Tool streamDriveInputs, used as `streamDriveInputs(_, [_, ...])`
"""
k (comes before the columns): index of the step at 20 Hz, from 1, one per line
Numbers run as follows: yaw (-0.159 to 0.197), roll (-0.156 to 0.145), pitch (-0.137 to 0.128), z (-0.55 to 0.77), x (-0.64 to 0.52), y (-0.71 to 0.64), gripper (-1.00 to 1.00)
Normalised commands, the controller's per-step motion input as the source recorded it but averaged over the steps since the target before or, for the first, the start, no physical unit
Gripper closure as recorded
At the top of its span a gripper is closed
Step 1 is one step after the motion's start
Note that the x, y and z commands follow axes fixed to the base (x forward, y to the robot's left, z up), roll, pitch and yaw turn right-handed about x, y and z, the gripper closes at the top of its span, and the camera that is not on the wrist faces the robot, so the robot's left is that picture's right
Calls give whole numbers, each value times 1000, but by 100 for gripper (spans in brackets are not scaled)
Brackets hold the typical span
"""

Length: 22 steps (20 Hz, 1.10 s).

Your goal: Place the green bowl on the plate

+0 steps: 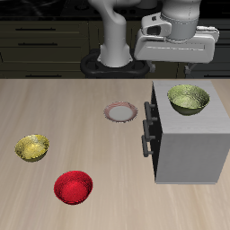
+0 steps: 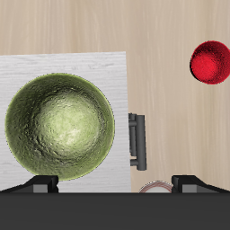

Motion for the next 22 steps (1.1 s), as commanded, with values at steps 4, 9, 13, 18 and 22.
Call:
streamDriveInputs(4, [-10, -13, 9, -5, 167, 45, -100])
streamDriveInputs(9, [29, -1, 11, -185, 79, 16, -100])
streamDriveInputs(13, [12, -10, 40, -330, 125, -57, -100])
streamDriveInputs(18, [-11, -13, 68, -540, 103, -118, -100])
streamDriveInputs(22, [-28, 51, 55, -311, -26, 5, -100])
